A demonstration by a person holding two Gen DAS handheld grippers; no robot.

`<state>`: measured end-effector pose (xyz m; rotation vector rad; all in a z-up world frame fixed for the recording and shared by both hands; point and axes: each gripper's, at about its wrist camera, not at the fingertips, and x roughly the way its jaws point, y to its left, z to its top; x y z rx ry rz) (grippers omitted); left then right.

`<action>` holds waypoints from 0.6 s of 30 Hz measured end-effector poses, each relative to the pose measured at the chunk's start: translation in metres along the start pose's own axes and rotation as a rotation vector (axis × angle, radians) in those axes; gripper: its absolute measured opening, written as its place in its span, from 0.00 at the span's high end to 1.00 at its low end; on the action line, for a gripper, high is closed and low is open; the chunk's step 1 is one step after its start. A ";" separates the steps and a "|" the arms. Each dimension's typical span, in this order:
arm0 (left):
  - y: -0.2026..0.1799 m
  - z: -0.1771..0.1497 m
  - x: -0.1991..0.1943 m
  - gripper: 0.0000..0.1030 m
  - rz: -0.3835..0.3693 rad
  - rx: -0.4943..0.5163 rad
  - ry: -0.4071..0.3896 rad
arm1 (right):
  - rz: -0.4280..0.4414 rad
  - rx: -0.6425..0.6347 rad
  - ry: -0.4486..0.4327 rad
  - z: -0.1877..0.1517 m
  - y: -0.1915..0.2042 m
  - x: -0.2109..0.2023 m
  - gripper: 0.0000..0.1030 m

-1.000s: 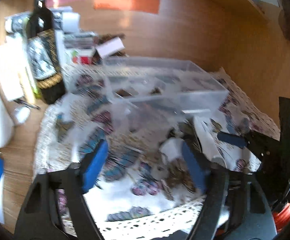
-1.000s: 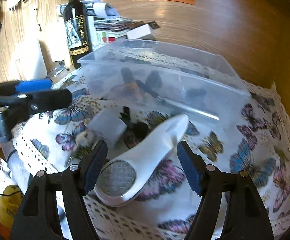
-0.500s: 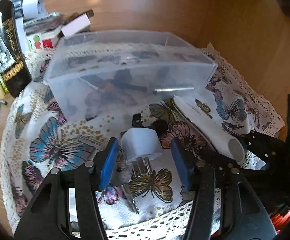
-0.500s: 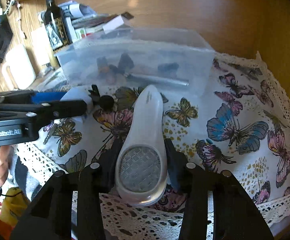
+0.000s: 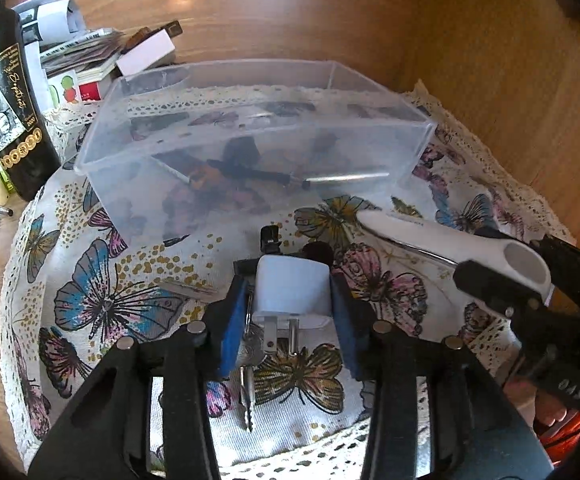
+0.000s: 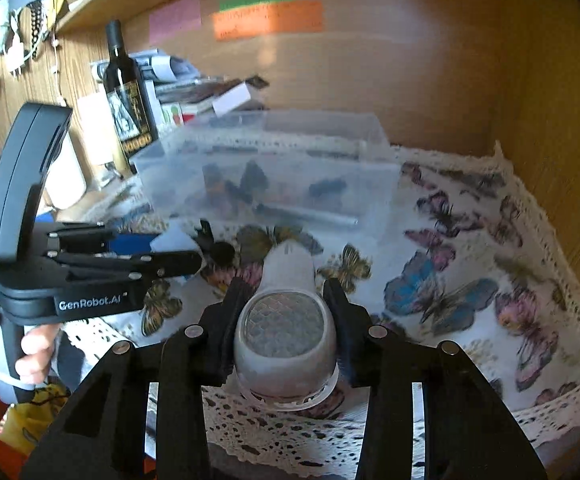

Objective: Organize rigid objects
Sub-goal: 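Grasp the white plug adapter with the left tool while the right tool grasps the white handheld device, then carry the plug adapter into the box and open the left tool while the right tool releases the device inside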

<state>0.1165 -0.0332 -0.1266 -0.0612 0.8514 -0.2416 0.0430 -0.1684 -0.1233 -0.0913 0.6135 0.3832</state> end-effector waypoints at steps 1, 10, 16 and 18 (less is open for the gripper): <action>0.002 0.000 -0.004 0.61 -0.009 -0.005 -0.007 | -0.001 0.001 -0.006 0.003 0.000 -0.001 0.65; 0.006 0.006 -0.033 0.61 -0.027 -0.011 -0.080 | 0.001 0.022 -0.086 0.031 -0.008 -0.021 0.65; 0.014 0.009 -0.049 0.61 -0.018 -0.024 -0.124 | 0.022 0.000 -0.131 0.046 -0.005 -0.034 0.65; 0.018 0.010 -0.049 0.61 -0.007 -0.035 -0.125 | 0.028 -0.013 -0.148 0.051 -0.002 -0.040 0.65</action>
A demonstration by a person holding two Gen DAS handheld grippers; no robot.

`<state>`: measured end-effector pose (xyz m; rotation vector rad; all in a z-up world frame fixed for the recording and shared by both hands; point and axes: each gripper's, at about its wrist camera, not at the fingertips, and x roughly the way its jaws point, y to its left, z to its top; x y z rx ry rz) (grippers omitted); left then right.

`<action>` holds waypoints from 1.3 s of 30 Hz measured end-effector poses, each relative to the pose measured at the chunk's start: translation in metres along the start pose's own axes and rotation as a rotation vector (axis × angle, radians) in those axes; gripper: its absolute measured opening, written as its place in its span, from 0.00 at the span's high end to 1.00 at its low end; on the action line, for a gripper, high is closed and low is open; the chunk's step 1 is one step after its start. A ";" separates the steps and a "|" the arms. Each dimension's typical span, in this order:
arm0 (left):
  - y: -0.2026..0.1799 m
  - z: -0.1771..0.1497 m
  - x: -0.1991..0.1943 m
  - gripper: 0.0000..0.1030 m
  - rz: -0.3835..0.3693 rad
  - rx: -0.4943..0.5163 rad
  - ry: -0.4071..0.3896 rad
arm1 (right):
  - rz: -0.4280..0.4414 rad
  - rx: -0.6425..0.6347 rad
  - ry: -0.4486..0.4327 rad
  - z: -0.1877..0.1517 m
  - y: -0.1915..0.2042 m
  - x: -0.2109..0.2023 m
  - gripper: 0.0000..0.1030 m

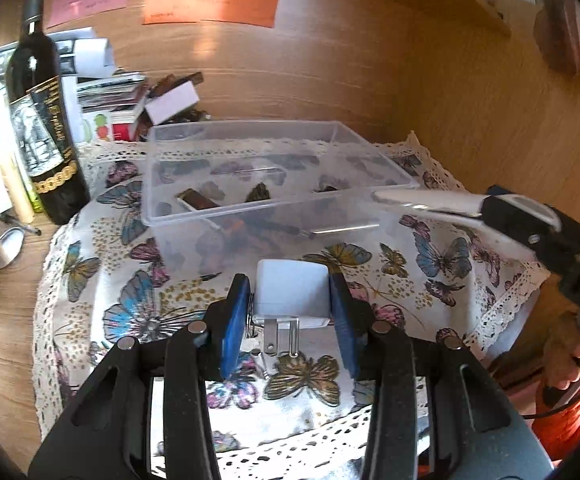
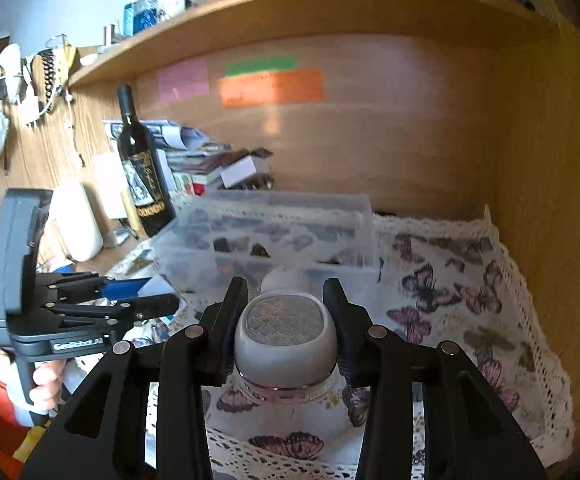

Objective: Organize rigid objects
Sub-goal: 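Carry the plug adapter into the box and open the left tool while the right tool releases the device inside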

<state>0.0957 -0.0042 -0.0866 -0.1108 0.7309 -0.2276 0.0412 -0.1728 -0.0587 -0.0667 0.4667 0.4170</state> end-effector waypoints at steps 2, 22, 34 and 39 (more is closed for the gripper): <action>0.006 0.001 -0.003 0.61 0.006 -0.012 -0.001 | 0.008 -0.009 -0.012 0.004 0.002 -0.003 0.65; 0.024 -0.014 0.035 0.58 0.069 0.032 0.127 | 0.006 -0.029 -0.037 0.033 0.006 0.026 0.65; 0.013 -0.010 0.047 0.60 0.088 0.100 0.158 | 0.026 -0.023 0.001 0.039 0.002 0.053 0.65; 0.016 -0.012 0.049 0.62 0.109 0.071 0.149 | 0.035 -0.024 0.011 0.044 0.001 0.067 0.65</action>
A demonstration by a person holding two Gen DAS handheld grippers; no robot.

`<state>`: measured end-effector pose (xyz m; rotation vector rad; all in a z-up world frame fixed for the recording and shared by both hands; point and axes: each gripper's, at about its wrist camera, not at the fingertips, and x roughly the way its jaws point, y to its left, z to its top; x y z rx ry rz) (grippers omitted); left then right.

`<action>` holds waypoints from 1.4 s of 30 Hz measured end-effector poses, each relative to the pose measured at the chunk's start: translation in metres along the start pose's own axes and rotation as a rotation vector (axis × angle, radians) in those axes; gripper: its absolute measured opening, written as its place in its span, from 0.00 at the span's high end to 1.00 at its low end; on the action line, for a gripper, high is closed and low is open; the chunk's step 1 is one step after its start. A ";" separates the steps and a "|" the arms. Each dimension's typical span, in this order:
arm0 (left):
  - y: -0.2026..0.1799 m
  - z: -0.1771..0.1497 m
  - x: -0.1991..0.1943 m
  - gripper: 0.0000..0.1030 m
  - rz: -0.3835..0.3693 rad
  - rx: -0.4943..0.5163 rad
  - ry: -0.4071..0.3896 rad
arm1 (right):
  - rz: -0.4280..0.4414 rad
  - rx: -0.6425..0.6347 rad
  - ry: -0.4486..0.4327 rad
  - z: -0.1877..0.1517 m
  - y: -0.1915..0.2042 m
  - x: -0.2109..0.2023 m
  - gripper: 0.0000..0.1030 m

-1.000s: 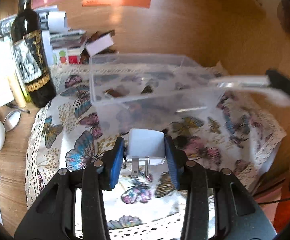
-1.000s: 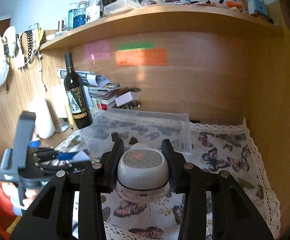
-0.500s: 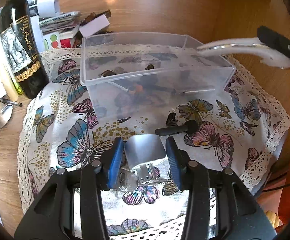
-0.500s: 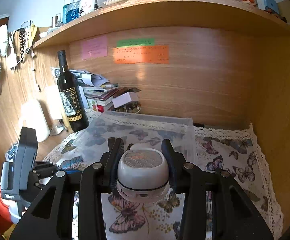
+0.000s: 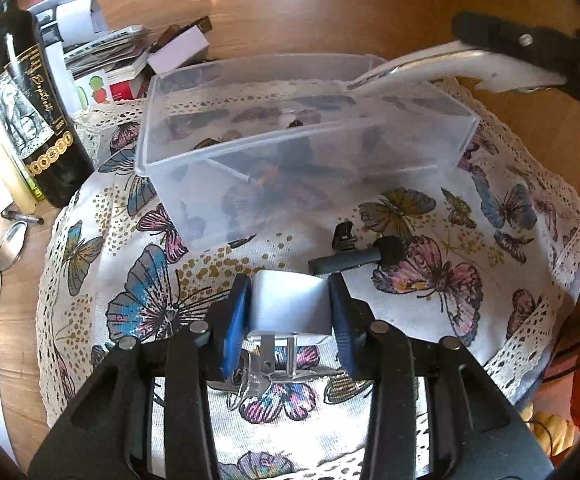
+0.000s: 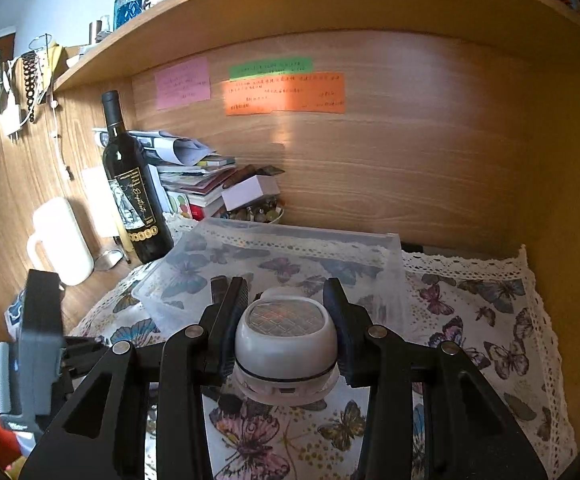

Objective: Organize rigid objects
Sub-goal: 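Carry the plug adapter into the box and open the left tool while the right tool releases the device inside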

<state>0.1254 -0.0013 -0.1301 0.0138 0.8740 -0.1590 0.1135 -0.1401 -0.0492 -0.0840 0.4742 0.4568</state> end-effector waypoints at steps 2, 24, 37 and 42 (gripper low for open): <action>0.004 0.003 -0.008 0.62 -0.018 -0.020 -0.023 | 0.000 -0.003 0.011 0.002 -0.001 0.008 0.65; 0.035 0.088 -0.009 0.62 0.041 -0.079 -0.147 | -0.030 -0.040 0.196 -0.001 -0.011 0.098 0.65; 0.037 0.090 0.010 0.57 -0.010 -0.092 -0.082 | -0.045 -0.001 0.235 -0.003 -0.024 0.103 0.64; 0.037 0.085 -0.016 0.39 0.003 -0.090 -0.141 | -0.049 -0.014 0.185 0.006 -0.017 0.084 0.55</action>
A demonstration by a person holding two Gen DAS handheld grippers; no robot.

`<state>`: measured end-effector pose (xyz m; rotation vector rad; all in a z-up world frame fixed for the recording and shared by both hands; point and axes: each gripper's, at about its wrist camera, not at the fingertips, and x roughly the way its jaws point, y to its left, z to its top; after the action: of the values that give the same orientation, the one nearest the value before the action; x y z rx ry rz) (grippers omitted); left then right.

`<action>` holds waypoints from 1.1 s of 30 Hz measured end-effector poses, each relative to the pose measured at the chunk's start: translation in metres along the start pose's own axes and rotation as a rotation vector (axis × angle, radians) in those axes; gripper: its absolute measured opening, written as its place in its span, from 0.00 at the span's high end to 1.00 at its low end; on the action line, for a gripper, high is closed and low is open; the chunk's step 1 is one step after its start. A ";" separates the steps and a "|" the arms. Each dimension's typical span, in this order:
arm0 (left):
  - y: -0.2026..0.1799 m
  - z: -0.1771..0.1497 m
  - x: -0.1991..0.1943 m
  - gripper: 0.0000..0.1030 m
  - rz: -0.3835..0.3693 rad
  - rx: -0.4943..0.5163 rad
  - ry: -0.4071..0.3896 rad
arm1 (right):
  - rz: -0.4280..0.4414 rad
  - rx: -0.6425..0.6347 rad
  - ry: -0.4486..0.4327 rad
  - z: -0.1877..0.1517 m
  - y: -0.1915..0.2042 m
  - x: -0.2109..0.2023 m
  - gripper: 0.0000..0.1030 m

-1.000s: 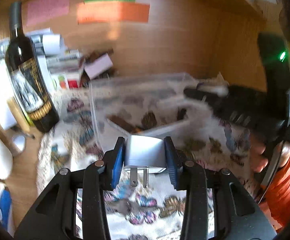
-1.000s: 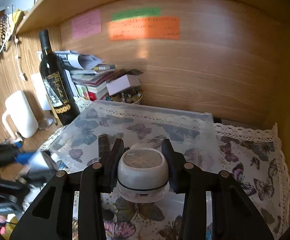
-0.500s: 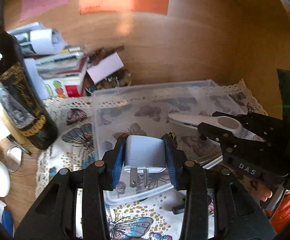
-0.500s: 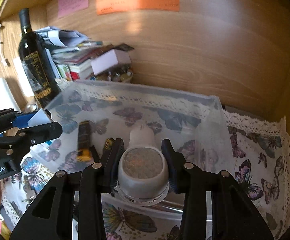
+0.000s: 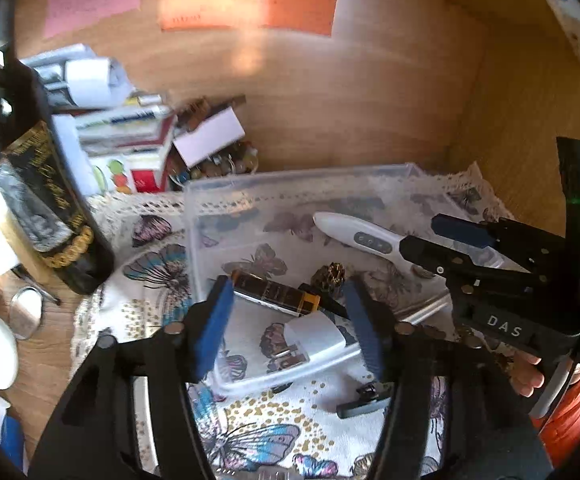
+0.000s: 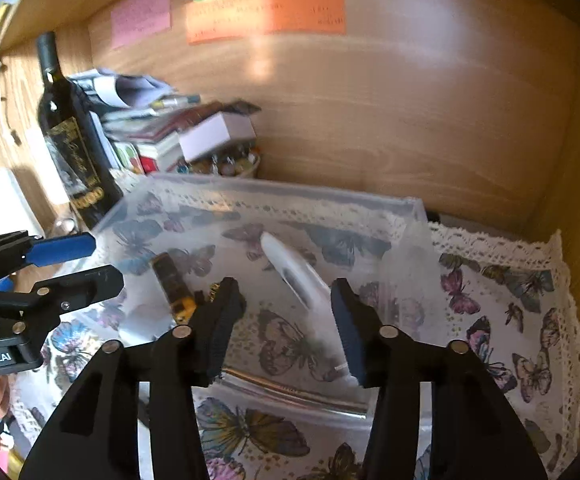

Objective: Organize rigid objects
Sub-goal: 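Carry the plug adapter into the box and open the left tool while the right tool releases the device inside, then grasp the keys with the left tool while the right tool grasps a black clip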

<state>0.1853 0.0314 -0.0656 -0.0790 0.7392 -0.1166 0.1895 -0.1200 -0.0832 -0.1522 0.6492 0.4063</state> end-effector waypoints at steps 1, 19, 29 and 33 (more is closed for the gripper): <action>0.000 -0.001 -0.007 0.37 0.007 0.004 -0.016 | 0.001 -0.004 -0.013 0.000 0.002 -0.006 0.54; 0.027 -0.088 -0.043 0.15 0.052 -0.013 0.070 | 0.102 -0.106 -0.025 -0.038 0.047 -0.048 0.46; 0.031 -0.111 -0.025 0.15 0.054 -0.015 0.153 | 0.118 -0.162 0.095 -0.066 0.062 -0.022 0.45; 0.030 -0.113 -0.025 0.15 0.049 -0.005 0.148 | 0.137 -0.179 0.131 -0.068 0.065 -0.012 0.45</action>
<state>0.0934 0.0605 -0.1356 -0.0578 0.8883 -0.0746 0.1162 -0.0825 -0.1298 -0.3080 0.7545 0.5906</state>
